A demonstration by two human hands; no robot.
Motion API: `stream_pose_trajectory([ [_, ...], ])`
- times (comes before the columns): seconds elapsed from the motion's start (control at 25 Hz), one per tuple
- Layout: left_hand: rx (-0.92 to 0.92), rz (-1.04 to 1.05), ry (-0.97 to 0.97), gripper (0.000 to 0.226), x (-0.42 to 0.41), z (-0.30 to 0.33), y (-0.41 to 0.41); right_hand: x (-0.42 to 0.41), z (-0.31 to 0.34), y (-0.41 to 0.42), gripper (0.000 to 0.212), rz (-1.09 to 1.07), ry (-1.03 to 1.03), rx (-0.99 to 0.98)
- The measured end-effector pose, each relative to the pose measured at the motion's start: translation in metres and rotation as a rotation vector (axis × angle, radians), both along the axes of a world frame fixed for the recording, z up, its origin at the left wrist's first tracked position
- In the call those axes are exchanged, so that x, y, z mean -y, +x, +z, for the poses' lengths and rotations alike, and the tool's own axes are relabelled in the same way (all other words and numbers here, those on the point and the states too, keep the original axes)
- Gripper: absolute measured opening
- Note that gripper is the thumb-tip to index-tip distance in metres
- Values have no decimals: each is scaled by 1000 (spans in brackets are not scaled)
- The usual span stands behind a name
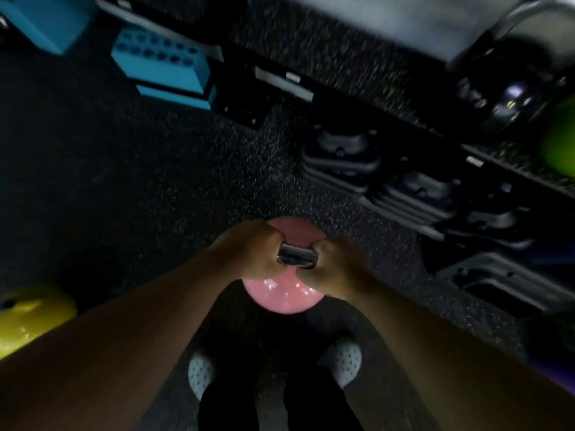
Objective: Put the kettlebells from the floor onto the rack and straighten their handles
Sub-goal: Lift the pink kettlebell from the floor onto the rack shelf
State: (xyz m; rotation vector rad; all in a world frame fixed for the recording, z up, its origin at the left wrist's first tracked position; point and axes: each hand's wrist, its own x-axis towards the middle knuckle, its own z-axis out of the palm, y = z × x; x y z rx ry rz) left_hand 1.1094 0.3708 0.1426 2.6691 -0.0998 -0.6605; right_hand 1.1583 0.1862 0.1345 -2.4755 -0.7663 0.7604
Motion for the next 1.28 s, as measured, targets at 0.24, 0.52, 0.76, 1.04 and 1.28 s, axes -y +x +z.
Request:
stream_pose_trajectory([
  [0.24,345,-55,113,15,-18,75,115,-14,63,104,31,-51,87,400],
  [0.52,372,-138,142,16,-59,117,257,-52,102,237,35,-73,152,500],
  [0.76,577,-202,169,16,-109,131,357,-106,109,323,31,-230,181,623],
  [1.04,634,-112,127,21,-142,108,416,-143,112,378,23,-276,165,609],
  [1.28,560,-38,10,16,-138,110,446,-147,115,403,12,-347,144,563],
])
